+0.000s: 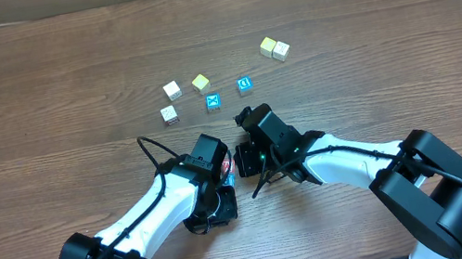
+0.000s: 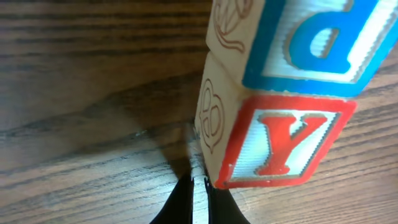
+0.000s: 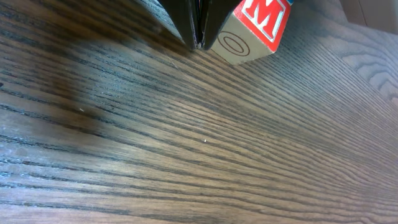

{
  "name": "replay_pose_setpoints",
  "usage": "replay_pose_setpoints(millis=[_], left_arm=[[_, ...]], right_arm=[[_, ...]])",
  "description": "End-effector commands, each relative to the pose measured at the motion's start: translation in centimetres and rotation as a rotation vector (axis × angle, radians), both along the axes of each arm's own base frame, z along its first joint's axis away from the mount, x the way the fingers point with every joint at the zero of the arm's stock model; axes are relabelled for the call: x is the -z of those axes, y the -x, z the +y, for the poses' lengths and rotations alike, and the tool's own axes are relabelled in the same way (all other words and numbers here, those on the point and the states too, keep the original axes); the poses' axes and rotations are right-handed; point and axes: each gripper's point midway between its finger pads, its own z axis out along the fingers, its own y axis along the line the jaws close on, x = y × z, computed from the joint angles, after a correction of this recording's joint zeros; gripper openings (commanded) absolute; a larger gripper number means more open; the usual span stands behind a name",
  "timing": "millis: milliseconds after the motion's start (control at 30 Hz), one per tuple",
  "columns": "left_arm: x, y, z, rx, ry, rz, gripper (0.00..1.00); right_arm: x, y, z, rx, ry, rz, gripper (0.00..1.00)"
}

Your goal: Flip 3 blocks

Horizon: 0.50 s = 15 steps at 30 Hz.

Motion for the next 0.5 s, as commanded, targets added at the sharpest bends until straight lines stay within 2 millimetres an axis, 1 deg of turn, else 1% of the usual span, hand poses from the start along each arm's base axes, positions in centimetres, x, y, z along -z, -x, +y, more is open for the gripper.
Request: replay_pose_setpoints(millis=[0,233,467], left_arm=[[-0.19,-0.89,-0.18,-0.020,-0.013,-0.030,0.04],[-0.21,-1.36,-0.46,-0.022,-0.001,-0.049,0.04],[-0.23,-1.38,-0.61,-0.022,0.006,-0.049,0.04]], right_arm=[[-0.15,-0.23,0.44,-0.011,-0.007,-0.009,0.04],[-0.38,-0.46,0.65,-0.011,-0.018,-0.022,0.04],[-0.44,-0.51,0.70,-0.012,-0.021,-0.025,0.04]])
